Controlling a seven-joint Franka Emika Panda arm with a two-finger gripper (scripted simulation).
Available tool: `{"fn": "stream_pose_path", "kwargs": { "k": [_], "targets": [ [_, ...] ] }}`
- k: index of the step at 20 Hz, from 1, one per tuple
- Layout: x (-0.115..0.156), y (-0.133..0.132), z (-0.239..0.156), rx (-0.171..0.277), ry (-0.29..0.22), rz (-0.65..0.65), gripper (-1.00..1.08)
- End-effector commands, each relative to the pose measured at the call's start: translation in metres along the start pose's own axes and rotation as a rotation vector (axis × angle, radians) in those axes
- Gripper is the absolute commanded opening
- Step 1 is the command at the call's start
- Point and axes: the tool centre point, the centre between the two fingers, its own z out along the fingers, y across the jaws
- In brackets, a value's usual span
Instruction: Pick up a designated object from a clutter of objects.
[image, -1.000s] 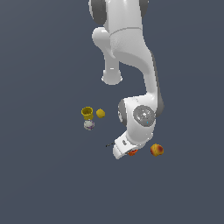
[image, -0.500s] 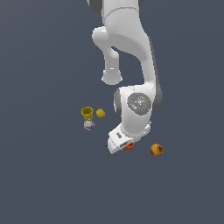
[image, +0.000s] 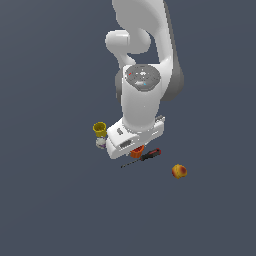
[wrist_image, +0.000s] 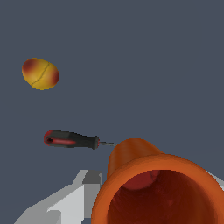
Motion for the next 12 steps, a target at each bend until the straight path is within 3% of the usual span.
{"fn": "stream_pose_path", "kwargs": {
  "k": [1, 12],
  "targets": [
    [-0.011, 0.009, -0.029, 0.000, 0.001, 0.000, -1.00],
    [-0.056, 0.050, -0.149, 0.001, 0.002, -0.001, -1.00]
  ]
}}
